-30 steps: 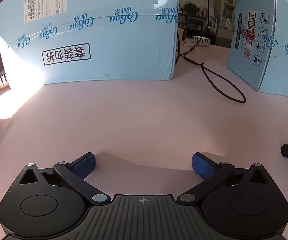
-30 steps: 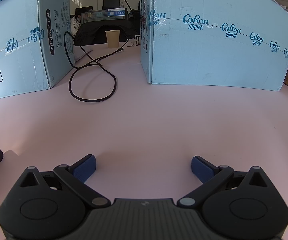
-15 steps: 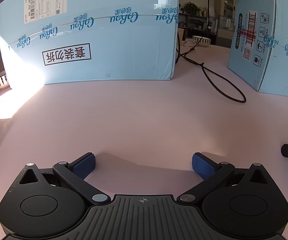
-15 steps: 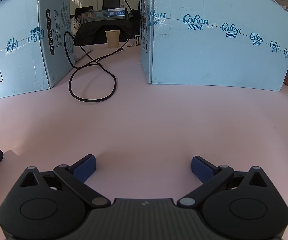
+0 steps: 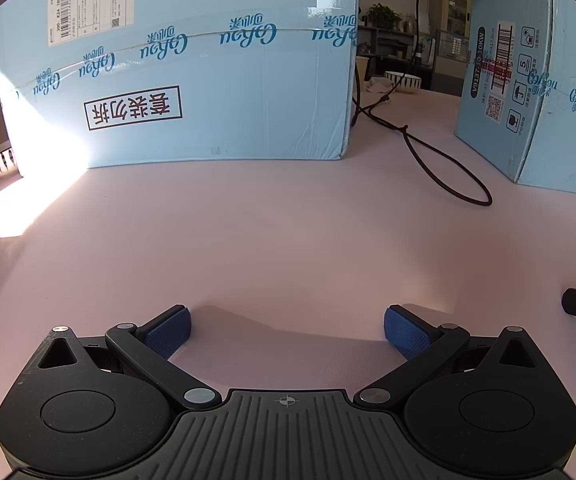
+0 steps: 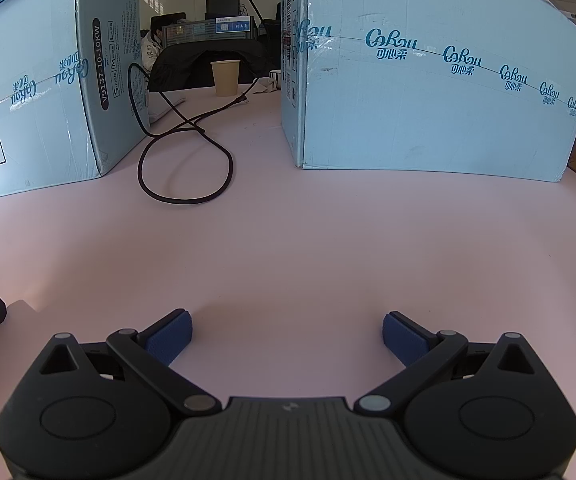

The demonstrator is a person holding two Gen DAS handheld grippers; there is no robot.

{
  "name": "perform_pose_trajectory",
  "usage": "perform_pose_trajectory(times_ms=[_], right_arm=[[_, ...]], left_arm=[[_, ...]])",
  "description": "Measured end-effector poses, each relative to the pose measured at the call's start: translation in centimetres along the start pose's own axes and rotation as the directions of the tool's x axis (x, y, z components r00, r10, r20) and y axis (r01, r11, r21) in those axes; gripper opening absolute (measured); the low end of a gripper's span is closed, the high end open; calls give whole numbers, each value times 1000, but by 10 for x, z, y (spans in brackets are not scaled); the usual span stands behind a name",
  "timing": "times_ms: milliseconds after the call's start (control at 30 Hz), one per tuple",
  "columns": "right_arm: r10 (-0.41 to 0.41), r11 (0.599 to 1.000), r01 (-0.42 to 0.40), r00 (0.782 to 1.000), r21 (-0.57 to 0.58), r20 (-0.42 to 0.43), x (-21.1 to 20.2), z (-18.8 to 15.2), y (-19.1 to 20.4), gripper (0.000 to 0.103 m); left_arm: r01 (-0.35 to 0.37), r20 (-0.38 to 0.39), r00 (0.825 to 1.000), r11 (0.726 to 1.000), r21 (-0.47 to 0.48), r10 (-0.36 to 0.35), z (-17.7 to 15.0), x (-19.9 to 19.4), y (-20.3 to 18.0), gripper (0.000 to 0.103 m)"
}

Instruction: Fold clothes

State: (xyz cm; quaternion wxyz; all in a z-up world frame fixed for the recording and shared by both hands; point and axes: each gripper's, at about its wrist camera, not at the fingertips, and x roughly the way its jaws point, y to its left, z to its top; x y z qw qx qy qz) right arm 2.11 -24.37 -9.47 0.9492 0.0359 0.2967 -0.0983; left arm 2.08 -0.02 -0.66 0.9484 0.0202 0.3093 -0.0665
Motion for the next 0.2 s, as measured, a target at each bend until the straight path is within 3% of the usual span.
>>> perform_pose_trajectory(times_ms=[200], right_arm=[[0, 1000, 0, 1000, 0, 0, 0, 0, 0, 103]], left_arm=[[2, 1, 1000, 1000, -2, -2, 0, 0, 1, 103]])
